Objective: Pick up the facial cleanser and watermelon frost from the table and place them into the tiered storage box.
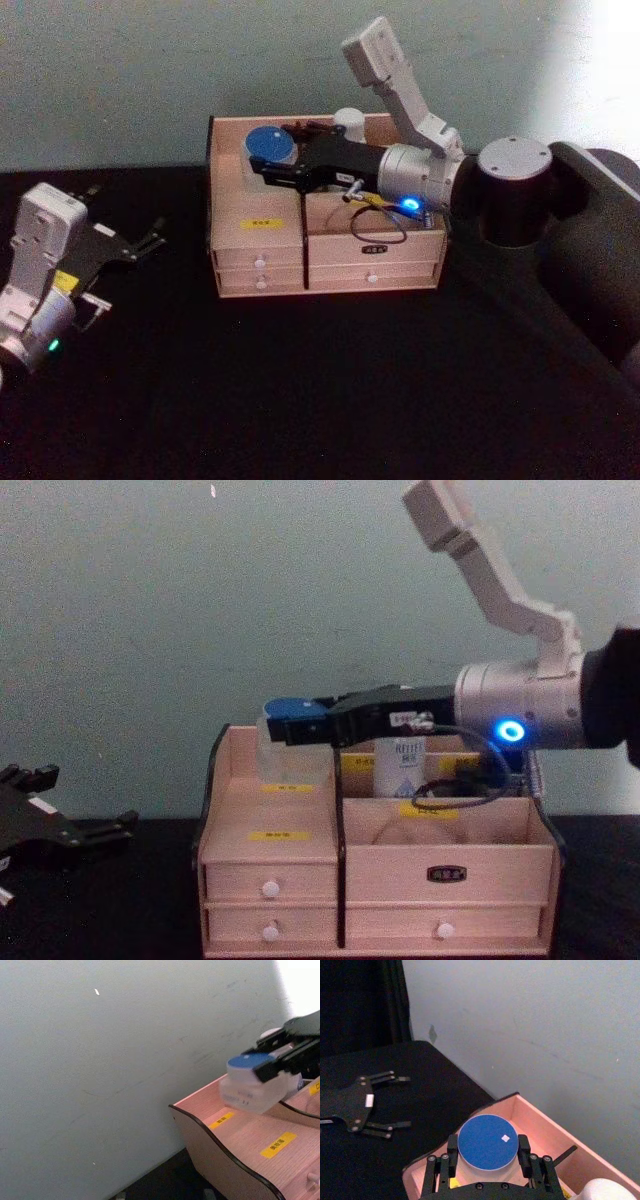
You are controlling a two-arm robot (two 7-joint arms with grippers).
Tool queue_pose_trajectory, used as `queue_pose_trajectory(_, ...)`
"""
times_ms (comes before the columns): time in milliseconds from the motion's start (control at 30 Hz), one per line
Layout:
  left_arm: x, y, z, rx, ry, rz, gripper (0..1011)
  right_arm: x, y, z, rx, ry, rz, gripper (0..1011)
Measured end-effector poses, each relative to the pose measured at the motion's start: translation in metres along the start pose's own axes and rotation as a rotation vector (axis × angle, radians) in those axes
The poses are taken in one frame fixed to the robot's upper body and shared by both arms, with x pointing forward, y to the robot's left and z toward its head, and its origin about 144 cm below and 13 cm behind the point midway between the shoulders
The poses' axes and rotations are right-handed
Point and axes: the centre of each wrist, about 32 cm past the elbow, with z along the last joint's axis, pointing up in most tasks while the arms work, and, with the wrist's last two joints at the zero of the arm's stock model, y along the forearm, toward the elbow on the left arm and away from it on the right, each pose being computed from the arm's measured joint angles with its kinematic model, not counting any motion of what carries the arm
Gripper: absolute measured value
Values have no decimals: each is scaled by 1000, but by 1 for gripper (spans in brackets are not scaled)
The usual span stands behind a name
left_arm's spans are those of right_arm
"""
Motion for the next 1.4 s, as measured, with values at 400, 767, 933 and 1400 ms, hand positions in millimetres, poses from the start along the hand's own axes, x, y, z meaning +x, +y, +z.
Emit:
queue_pose_trajectory(400, 0, 0, 0, 0, 0, 0, 1001, 4, 20, -11, -61, 29, 7, 708)
queue_pose_trajectory(767, 0, 0, 0, 0, 0, 0, 1001, 4, 24, -15, -85, 32, 11, 708)
queue_pose_trajectory(933, 0, 0, 0, 0, 0, 0, 1001, 4, 24, -15, -88, 21, 10, 708)
queue_pose_trajectory(1400, 0, 0, 0, 0, 0, 0, 1001, 4, 24, -15, -87, 25, 9, 824)
